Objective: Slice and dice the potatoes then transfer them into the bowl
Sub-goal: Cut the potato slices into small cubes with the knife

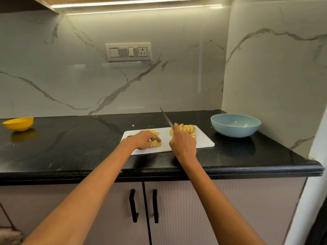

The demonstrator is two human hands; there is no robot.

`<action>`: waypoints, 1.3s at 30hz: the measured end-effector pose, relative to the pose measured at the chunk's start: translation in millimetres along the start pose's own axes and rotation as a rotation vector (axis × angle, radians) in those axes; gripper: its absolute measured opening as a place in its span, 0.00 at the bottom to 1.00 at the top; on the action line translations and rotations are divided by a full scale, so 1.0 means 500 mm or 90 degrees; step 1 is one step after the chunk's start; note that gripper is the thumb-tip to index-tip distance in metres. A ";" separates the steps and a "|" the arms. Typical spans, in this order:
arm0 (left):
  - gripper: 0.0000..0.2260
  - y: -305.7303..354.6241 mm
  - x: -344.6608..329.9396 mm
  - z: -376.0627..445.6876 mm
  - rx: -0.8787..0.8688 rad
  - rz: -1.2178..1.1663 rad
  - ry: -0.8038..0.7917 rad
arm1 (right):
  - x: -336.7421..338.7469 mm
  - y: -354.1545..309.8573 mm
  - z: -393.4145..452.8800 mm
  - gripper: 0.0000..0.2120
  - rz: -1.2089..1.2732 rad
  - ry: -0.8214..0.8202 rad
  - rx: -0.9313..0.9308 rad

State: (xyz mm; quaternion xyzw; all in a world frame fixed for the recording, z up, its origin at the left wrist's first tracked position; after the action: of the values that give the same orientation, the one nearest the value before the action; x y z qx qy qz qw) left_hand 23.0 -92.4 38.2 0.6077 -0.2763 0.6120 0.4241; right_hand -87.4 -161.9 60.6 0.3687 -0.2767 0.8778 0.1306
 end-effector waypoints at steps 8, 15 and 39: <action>0.21 -0.036 -0.004 -0.035 0.066 -0.129 0.196 | 0.015 -0.043 -0.092 0.14 -0.132 -0.077 0.072; 0.16 -0.045 0.000 -0.055 0.072 -0.255 0.254 | 0.011 -0.080 -0.112 0.11 -0.200 -0.119 0.103; 0.13 -0.046 -0.002 -0.056 0.104 -0.334 0.298 | 0.017 -0.088 -0.126 0.12 -0.147 -0.136 0.017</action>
State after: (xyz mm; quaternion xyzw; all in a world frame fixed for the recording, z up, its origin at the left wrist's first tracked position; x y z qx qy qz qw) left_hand 28.3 -57.4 29.8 0.5329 0.0433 0.6250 0.5688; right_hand -110.2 -89.3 47.6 0.4907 -0.2332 0.8165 0.1954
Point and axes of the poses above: each hand's wrist, its own z-axis towards the middle knuckle, its own x-axis out of the back of the hand, y = z × x, the point moved 9 cm from there along z, towards the middle knuckle, and after that the axes turned 7 degrees about y, right-handed, at the moved point
